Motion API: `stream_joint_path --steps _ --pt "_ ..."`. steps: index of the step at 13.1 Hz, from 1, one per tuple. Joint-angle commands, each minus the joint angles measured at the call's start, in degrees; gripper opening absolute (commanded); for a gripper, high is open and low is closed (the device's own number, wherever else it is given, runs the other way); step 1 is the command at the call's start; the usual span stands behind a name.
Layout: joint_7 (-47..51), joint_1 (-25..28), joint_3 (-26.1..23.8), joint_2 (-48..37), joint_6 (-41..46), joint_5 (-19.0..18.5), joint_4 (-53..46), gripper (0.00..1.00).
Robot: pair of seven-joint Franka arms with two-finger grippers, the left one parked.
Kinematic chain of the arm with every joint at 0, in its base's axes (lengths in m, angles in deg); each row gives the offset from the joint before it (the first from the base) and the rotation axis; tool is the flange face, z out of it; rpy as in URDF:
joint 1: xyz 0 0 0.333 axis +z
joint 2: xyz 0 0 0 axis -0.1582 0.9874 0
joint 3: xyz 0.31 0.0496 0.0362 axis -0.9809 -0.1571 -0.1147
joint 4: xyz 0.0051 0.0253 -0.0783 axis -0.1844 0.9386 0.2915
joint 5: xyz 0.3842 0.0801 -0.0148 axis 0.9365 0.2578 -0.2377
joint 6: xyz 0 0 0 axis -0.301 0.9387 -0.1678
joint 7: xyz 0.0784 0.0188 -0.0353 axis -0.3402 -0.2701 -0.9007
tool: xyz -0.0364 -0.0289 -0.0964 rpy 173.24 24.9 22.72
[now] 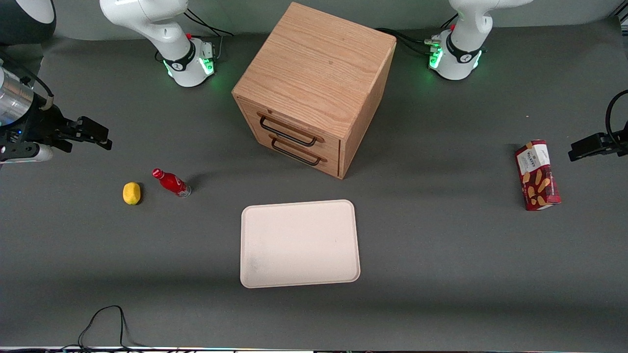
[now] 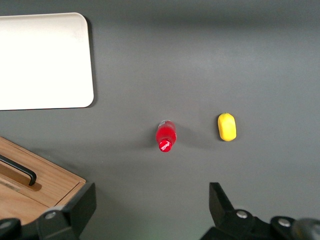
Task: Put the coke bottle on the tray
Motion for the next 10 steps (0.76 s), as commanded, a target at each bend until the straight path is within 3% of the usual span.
stream_joint_path --steps 1,7,10 --pt "1.27 0.09 0.19 0.33 1.55 0.25 -1.89 1.0" --pt "1.1 0.27 0.19 -0.11 3.74 0.17 0.21 1.0" --pt "1.18 0.35 0.19 -2.82 2.96 0.17 6.61 1.0"
